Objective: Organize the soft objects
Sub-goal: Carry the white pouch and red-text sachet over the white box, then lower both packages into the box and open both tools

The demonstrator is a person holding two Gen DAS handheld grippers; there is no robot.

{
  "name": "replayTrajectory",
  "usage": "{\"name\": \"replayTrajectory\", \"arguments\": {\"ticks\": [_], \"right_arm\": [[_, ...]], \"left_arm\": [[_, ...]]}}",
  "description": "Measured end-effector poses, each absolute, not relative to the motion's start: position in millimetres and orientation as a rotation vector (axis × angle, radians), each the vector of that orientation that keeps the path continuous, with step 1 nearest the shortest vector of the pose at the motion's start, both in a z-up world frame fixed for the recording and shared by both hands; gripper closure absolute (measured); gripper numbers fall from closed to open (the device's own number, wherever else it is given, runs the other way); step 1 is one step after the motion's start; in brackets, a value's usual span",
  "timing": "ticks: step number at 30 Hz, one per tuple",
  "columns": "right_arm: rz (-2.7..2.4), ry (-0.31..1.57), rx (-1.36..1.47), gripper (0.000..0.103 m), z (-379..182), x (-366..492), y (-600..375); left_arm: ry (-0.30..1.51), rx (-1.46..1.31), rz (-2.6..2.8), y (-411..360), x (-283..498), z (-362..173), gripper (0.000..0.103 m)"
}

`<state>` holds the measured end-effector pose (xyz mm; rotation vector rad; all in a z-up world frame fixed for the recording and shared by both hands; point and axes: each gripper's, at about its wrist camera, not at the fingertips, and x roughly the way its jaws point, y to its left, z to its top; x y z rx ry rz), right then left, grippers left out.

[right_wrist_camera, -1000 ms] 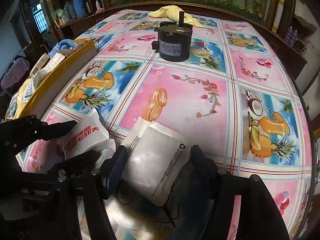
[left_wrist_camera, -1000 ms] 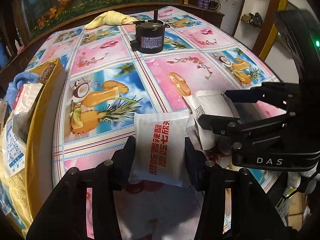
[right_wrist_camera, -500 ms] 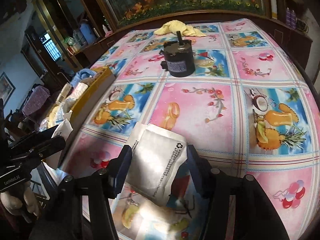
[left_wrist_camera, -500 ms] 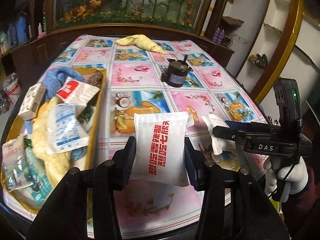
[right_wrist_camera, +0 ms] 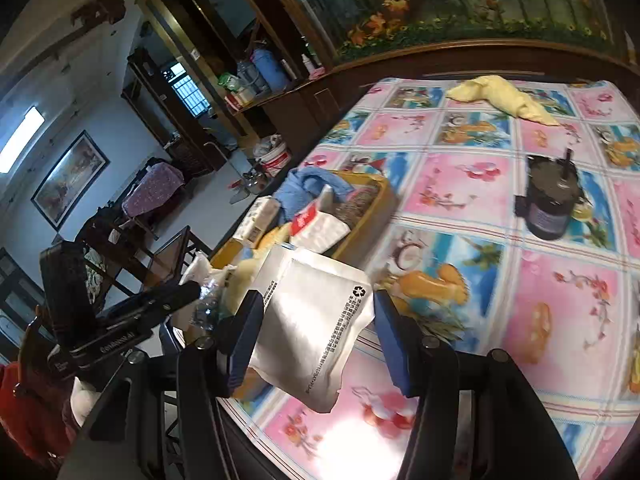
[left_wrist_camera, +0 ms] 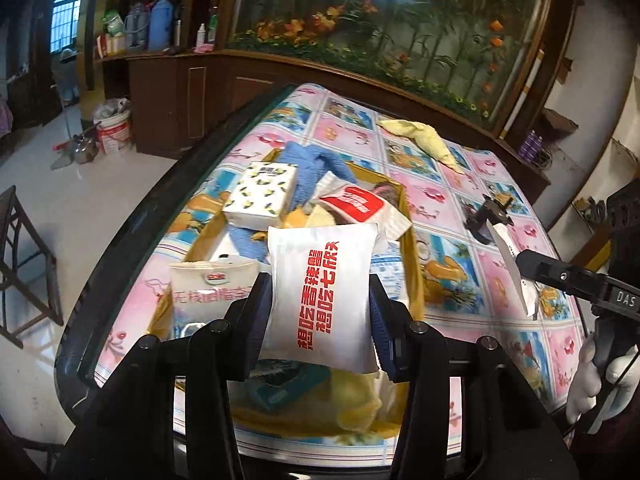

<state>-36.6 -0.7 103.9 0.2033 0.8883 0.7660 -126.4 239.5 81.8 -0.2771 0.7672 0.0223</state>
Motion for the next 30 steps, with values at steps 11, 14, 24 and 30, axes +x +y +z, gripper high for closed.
{"name": "replayTrajectory", "arguments": {"ticks": [11, 14, 24, 30], "right_arm": [[0.902, 0.99, 0.117, 0.047, 86, -34, 86], [0.917, 0.983, 0.052, 0.047, 76, -43, 99], [0.821, 0.892, -0.122, 0.042, 62, -65, 109], [0.834, 0.828, -0.036, 0.037, 79, -69, 94]], "left_arm": [[0.799, -0.411, 0.082, 280, -102, 54, 0.053], [0.783, -0.437, 0.071, 283, -101, 56, 0.049], [0.73, -0.431, 0.077, 281, -114, 68, 0.038], [0.732, -0.367, 0.094, 270, -109, 69, 0.036]]}}
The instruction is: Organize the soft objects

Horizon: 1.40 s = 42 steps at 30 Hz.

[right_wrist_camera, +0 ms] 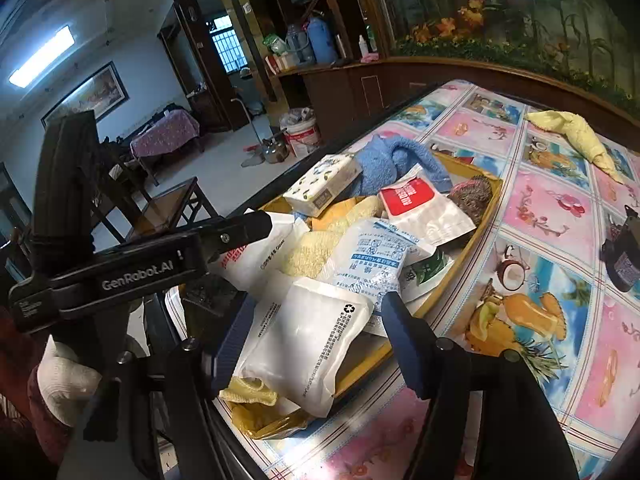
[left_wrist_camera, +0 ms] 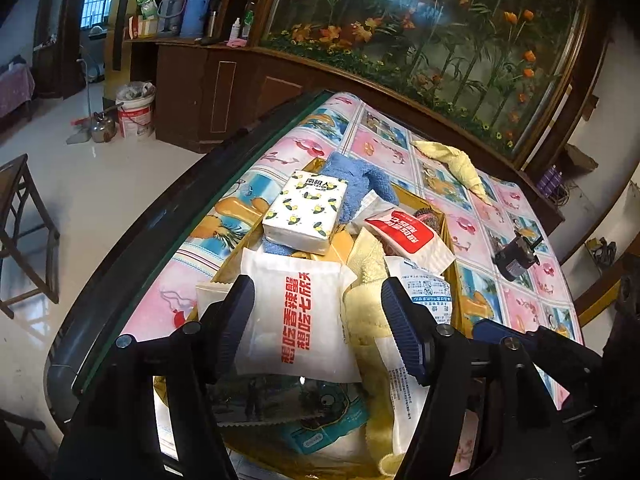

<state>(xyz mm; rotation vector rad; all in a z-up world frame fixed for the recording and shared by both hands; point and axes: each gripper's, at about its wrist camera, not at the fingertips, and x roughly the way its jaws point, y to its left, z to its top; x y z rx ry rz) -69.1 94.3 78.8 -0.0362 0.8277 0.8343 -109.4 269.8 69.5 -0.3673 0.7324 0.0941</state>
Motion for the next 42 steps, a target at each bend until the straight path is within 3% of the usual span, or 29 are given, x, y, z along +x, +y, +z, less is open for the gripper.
{"name": "replayTrajectory", "arguments": {"ticks": [3, 10, 14, 17, 21, 23, 24, 25, 31, 42], "right_arm": [[0.883, 0.839, -0.018, 0.037, 86, -78, 87], [1.045, 1.054, 0.057, 0.037, 61, -64, 120], [1.006, 1.064, 0.095, 0.037, 57, -49, 127], [1.027, 1.048, 0.103, 0.037, 59, -49, 127], [0.993, 0.943, 0.116, 0.037, 73, -60, 103], [0.964, 0.894, 0.144, 0.037, 81, -58, 88], [0.952, 0.876, 0.152, 0.037, 82, -59, 82], [0.939, 0.86, 0.158, 0.037, 84, -60, 77], [0.886, 0.827, 0.173, 0.037, 79, -62, 57], [0.798, 0.825, 0.125, 0.037, 69, -73, 45]], "left_arm": [[0.716, -0.357, 0.114, 269, -112, 73, 0.036], [0.642, -0.296, 0.195, 262, -128, 92, 0.036], [0.581, -0.24, 0.251, 256, -141, 108, 0.036], [0.526, -0.197, 0.299, 247, -149, 118, 0.029], [0.436, -0.073, 0.468, 226, -162, 132, 0.029], [0.355, -0.021, 0.558, 211, -175, 143, 0.02], [0.315, -0.011, 0.553, 205, -181, 147, 0.004], [0.295, -0.014, 0.532, 202, -185, 148, 0.0], [0.503, -0.139, 0.417, 210, -156, 127, 0.0], [0.505, -0.074, 0.569, 200, -153, 115, 0.0]]}}
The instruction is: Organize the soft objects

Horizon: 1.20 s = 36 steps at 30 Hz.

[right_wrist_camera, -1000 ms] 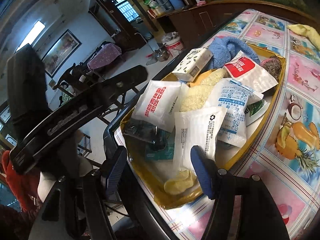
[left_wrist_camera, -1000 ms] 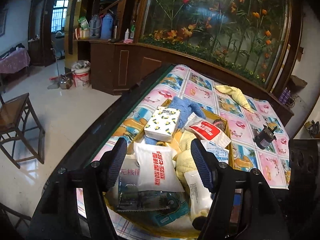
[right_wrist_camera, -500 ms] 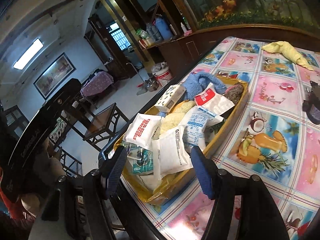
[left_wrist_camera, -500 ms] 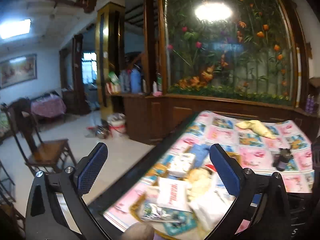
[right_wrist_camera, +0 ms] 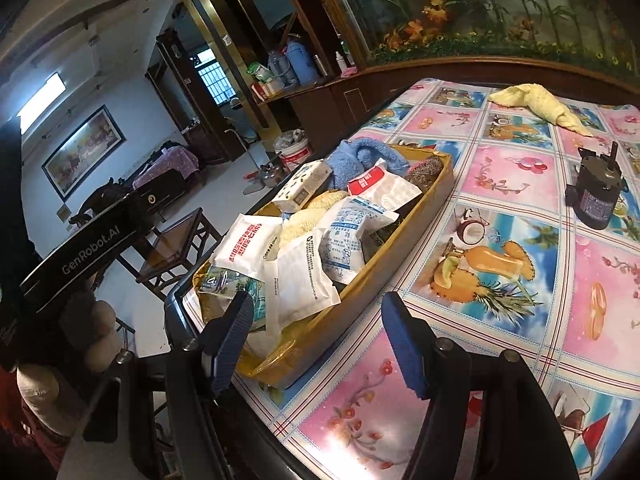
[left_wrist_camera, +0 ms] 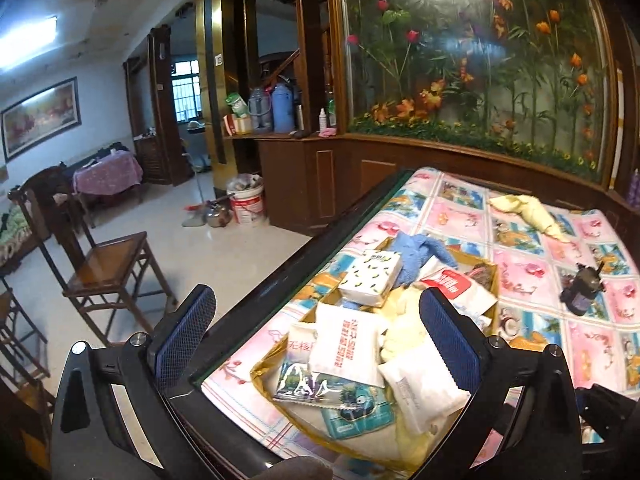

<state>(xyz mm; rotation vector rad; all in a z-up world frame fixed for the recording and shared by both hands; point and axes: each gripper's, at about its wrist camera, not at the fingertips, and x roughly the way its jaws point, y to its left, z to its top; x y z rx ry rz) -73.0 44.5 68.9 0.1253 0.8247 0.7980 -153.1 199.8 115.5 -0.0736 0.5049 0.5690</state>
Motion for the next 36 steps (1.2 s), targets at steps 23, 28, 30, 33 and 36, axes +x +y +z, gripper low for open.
{"name": "replayTrajectory", "arguments": {"ticks": [23, 28, 30, 33, 36], "right_arm": [[0.717, 0.844, -0.022, 0.036, 54, -88, 71], [0.712, 0.845, -0.013, 0.036, 54, -87, 69], [0.711, 0.848, -0.009, 0.036, 53, -87, 68], [0.712, 0.851, -0.01, 0.036, 52, -88, 68], [0.716, 0.852, -0.013, 0.036, 52, -89, 70]], "left_arm": [[0.622, -0.118, 0.547, 215, -150, 87, 0.0], [0.644, -0.136, 0.526, 216, -147, 83, 0.0], [0.651, -0.138, 0.523, 215, -146, 81, 0.0], [0.666, -0.144, 0.518, 215, -143, 78, 0.0], [0.67, -0.142, 0.52, 215, -142, 77, 0.0]]}}
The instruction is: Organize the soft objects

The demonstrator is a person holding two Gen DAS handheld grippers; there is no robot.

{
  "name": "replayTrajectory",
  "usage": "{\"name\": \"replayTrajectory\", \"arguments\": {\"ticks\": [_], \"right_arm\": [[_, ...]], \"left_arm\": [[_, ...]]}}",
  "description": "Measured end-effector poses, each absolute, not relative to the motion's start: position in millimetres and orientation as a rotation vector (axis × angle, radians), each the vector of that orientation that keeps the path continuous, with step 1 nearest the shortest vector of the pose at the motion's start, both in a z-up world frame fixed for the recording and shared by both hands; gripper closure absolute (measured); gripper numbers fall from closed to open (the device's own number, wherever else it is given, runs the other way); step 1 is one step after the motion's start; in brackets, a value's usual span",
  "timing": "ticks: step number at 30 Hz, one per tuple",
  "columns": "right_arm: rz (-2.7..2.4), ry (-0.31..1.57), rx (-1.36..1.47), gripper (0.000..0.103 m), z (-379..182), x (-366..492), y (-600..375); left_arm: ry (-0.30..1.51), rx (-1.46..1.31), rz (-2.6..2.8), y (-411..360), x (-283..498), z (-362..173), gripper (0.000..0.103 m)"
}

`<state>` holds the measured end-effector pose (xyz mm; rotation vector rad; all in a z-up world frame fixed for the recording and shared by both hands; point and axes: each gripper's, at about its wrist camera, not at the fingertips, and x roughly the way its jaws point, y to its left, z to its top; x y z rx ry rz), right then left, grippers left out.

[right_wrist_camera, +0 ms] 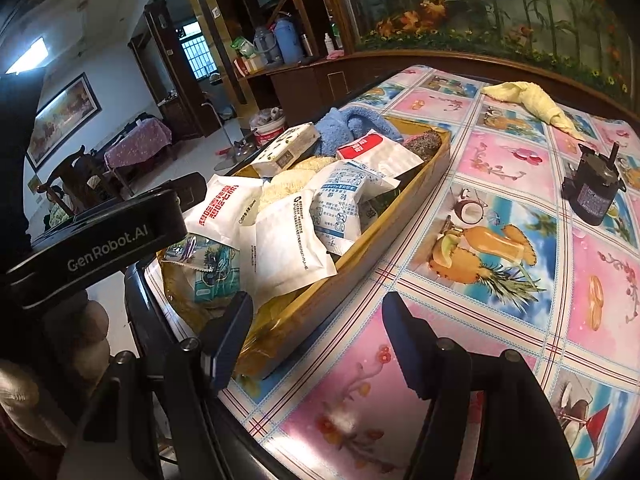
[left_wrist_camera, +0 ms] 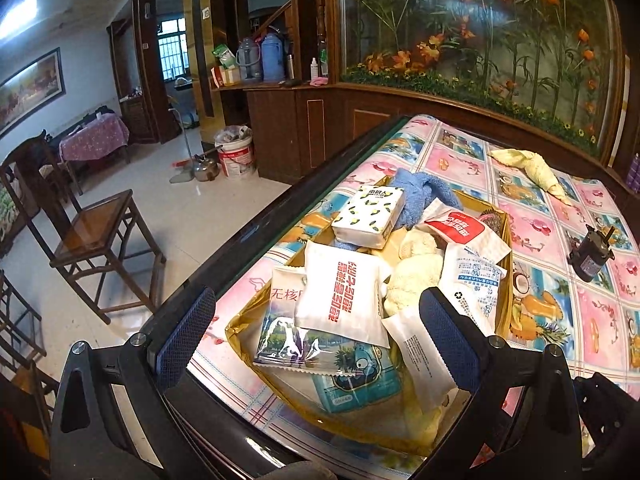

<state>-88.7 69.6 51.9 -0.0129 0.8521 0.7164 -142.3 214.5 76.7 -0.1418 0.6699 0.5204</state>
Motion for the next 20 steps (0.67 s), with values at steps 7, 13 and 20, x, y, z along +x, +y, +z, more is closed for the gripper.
{"name": "replayTrajectory", "arguments": {"ticks": [7, 13, 20], "right_arm": [[0.722, 0.855, -0.021, 0.036, 51, -90, 73], [0.726, 0.86, -0.026, 0.036, 49, -91, 75], [0.697, 0.842, -0.01, 0.036, 55, -89, 65]], "left_arm": [[0.68, -0.144, 0.52, 216, -140, 74, 0.0], [0.692, -0.145, 0.517, 216, -138, 71, 0.0], [0.697, -0.139, 0.477, 208, -136, 76, 0.0]]}}
